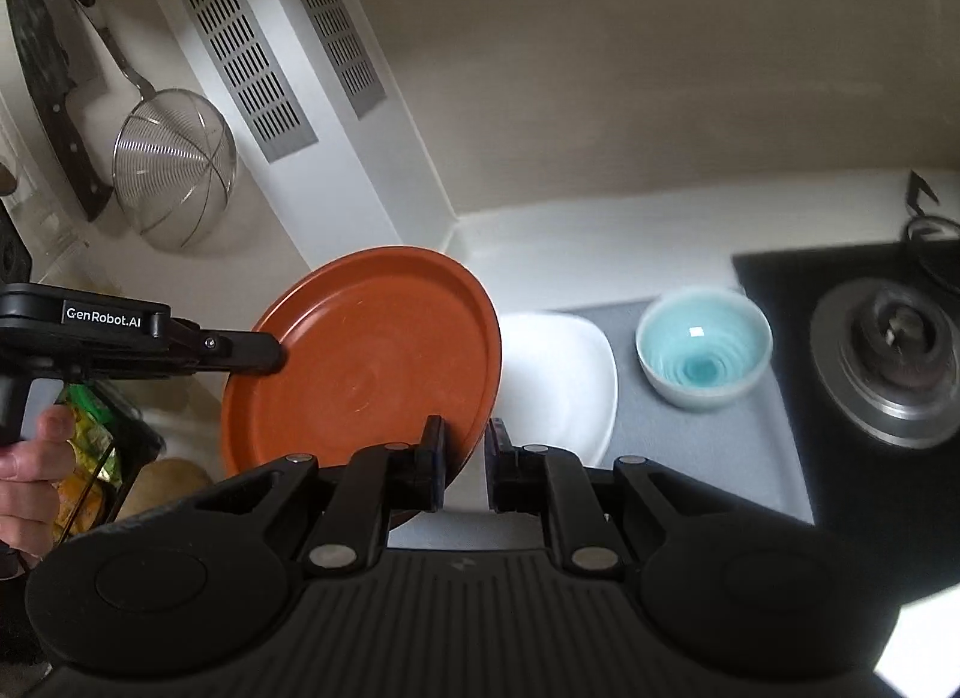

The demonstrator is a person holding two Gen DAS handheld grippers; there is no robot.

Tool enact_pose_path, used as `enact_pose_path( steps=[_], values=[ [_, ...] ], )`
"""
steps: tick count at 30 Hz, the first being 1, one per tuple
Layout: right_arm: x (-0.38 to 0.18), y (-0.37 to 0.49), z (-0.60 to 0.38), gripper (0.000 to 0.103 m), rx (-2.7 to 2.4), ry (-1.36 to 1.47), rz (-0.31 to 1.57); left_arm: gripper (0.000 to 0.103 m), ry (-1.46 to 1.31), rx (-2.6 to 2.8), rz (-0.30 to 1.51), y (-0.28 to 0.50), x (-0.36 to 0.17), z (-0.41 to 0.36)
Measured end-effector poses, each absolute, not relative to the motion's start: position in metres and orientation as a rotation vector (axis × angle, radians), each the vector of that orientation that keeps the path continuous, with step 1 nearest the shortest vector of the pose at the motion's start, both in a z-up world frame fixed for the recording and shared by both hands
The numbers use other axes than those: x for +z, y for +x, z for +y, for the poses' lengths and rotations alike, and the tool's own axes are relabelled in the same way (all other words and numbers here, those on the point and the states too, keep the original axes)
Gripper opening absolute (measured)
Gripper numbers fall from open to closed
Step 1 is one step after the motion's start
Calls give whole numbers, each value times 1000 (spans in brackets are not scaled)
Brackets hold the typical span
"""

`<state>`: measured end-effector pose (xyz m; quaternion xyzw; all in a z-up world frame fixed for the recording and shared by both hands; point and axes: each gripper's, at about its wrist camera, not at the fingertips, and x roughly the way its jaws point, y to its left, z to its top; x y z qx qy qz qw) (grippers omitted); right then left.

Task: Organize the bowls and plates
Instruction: 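Lift the terracotta plate with both grippers toward the stacked white plates, then lower the terracotta plate onto the white plates and open both grippers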

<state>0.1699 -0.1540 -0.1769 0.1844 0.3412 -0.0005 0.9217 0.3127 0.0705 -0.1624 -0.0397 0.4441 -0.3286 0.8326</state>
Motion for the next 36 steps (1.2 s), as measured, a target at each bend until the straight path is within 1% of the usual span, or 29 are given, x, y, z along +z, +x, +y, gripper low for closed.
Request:
enact_pose_path(
  steps=[9,20,23,27,31,32,36],
  values=[
    [-219,228,-173,13,-32,406,790,12,-48,-580,1045,353,-216,41],
    [-251,262,-176,14,-38,374,849,13,-5,-537,1078,381,-250,29],
    [-268,273,-173,14,-37,354,869,13,33,-520,1067,389,-267,22],
    [-300,281,-167,15,-66,354,922,13,34,-485,1138,398,-300,19],
    [-311,282,-160,15,-111,335,918,13,-25,-504,1104,402,-308,24],
    [-313,283,-160,18,-120,326,912,13,-50,-520,1090,404,-310,26],
    [-323,289,-166,19,-147,344,913,13,-88,-542,1081,410,-319,24]
  ],
)
